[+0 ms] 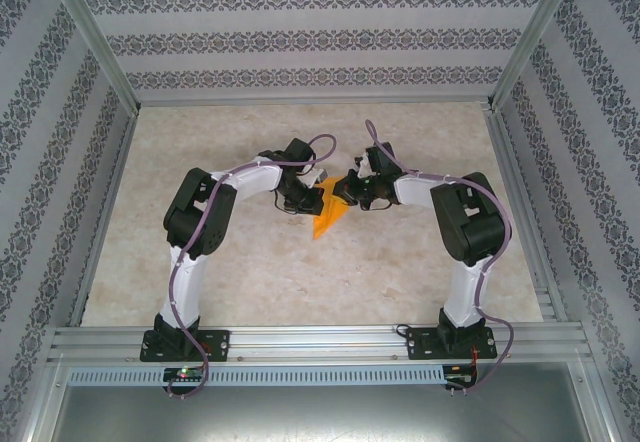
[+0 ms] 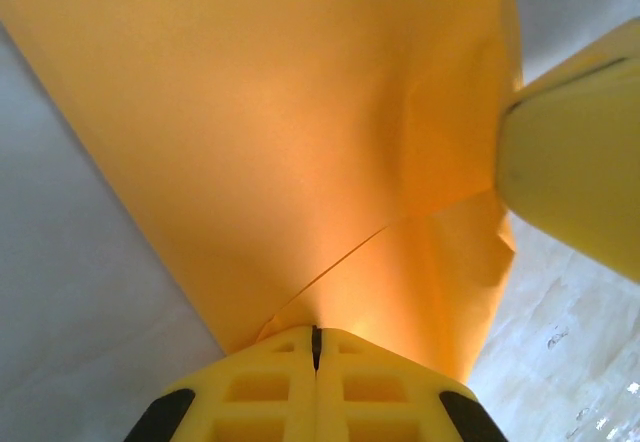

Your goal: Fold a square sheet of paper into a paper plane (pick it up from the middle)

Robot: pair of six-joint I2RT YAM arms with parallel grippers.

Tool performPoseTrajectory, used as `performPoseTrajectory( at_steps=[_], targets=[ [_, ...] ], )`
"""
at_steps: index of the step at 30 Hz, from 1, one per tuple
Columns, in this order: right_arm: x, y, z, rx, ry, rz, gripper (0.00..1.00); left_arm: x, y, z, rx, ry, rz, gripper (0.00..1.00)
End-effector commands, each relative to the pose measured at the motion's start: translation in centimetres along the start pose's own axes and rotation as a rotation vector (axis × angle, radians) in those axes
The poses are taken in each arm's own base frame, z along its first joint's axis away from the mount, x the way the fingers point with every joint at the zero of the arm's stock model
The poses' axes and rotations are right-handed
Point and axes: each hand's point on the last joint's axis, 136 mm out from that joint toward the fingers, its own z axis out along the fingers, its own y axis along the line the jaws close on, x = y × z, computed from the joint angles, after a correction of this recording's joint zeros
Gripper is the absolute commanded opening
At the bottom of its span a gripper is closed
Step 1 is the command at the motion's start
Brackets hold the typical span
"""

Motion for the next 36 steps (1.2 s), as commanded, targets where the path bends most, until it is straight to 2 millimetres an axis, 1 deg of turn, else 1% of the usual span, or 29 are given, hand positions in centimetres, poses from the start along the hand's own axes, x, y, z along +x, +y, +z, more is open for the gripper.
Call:
performPoseTrajectory(
  at_steps=[1, 13, 23, 29, 34, 36],
  targets=[
    [-0.3, 0.4, 0.6, -0.029, 0.000, -0.004, 0.00, 2.2, 3.0, 2.0, -0.075, 0.068, -0.032, 0.00],
    [-0.7, 0.2, 2.0, -0.031, 0.018, 0.002, 0.00, 1.7, 2.3, 1.0, -0.068, 0.043, -0.017, 0.00],
    [-0.2, 0.2, 3.2, -0.020, 0.052, -0.009, 0.00, 1.6, 2.1, 0.3, -0.072, 0.031, -0.011, 0.00],
    [0.1, -0.3, 3.7, 0.005, 0.065, -0.016, 0.00, 1.1, 1.5, -0.9, -0.077, 0.005, 0.000, 0.00],
    [0.2, -1.0, 4.0, 0.021, 0.070, -0.015, 0.00, 0.5, 0.5, -2.4, -0.068, -0.032, 0.007, 0.00],
    [0.3, -1.1, 4.0, 0.027, 0.072, -0.017, 0.00, 0.4, 0.2, -3.0, -0.067, -0.045, 0.011, 0.02]
  ],
)
